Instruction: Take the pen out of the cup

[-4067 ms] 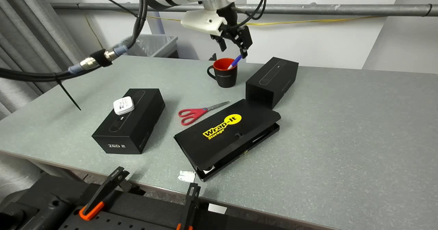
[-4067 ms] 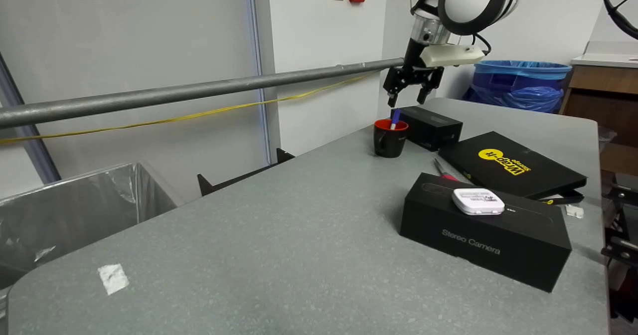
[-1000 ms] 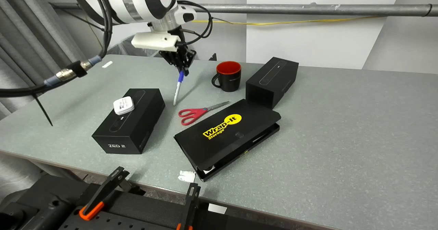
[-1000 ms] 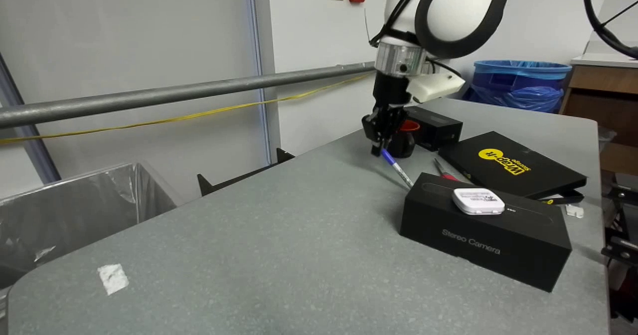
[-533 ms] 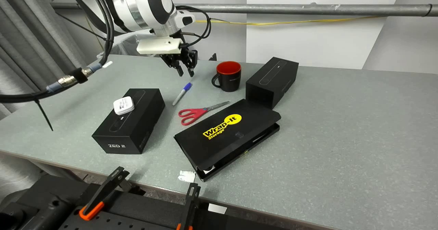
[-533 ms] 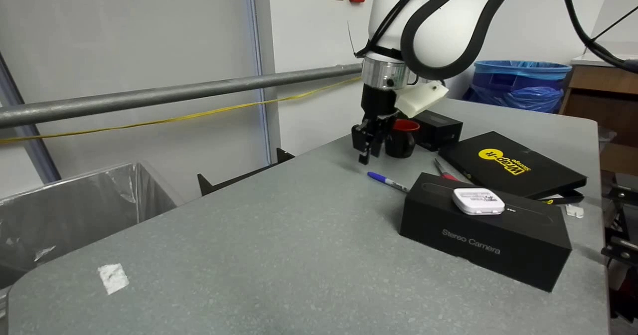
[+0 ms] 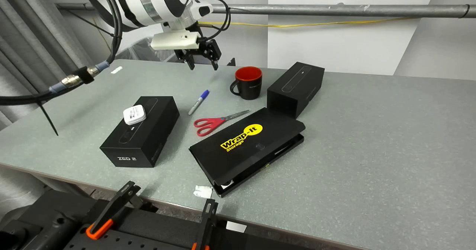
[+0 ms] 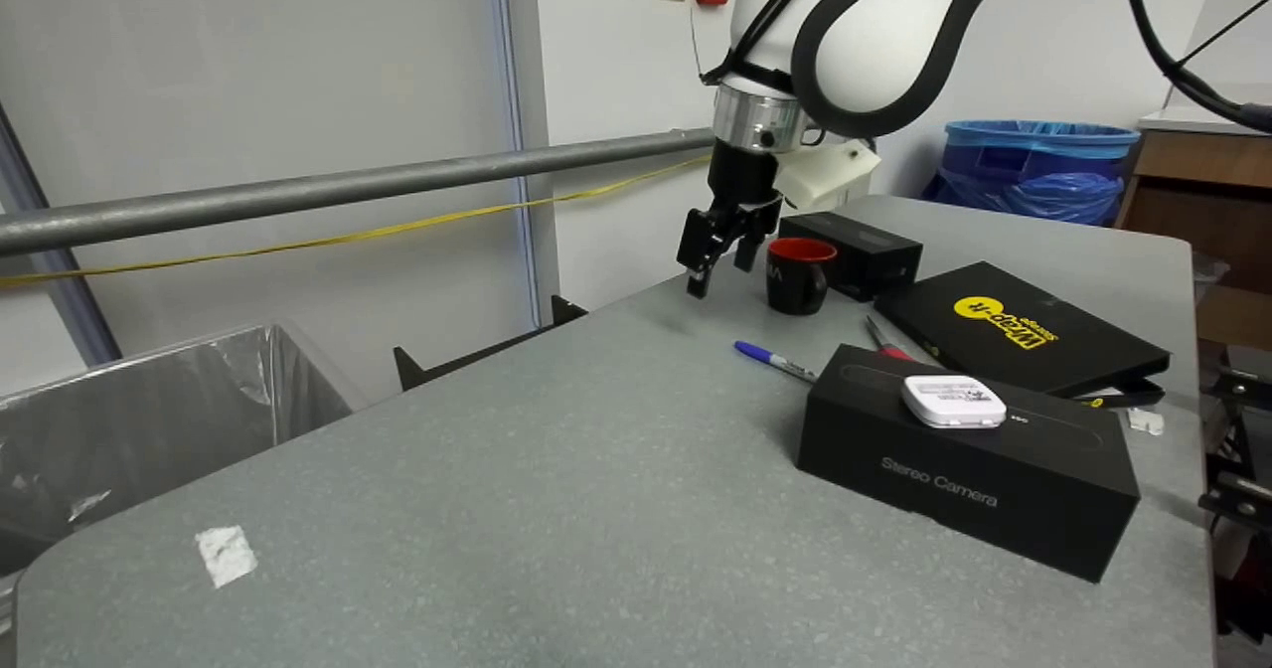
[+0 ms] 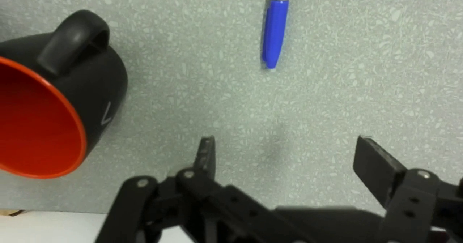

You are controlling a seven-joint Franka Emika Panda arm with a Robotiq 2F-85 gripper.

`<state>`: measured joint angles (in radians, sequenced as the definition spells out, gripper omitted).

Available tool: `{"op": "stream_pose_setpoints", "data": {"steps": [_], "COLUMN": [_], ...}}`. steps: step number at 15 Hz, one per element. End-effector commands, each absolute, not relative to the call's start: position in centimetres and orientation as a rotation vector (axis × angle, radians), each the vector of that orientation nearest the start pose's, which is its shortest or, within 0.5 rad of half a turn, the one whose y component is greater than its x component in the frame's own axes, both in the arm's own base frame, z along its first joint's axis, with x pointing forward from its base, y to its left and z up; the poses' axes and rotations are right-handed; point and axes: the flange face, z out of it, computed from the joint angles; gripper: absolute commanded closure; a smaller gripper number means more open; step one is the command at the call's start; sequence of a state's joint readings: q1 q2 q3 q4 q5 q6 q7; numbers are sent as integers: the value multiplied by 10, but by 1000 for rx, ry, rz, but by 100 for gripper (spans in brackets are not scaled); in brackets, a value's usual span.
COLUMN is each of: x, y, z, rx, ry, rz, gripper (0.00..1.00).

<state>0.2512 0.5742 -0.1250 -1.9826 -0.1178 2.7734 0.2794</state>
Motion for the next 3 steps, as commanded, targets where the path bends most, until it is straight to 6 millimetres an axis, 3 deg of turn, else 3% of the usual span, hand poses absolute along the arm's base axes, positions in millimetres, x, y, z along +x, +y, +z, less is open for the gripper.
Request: {"op": "stream_pose_setpoints", "data": {"steps": [1,3], "x": [625,625], "y": [87,87], "z": [196,196], "rx": [-3191,-3191], "ry": [32,32], "rz": [-381,-381], "gripper": [0,0]}}
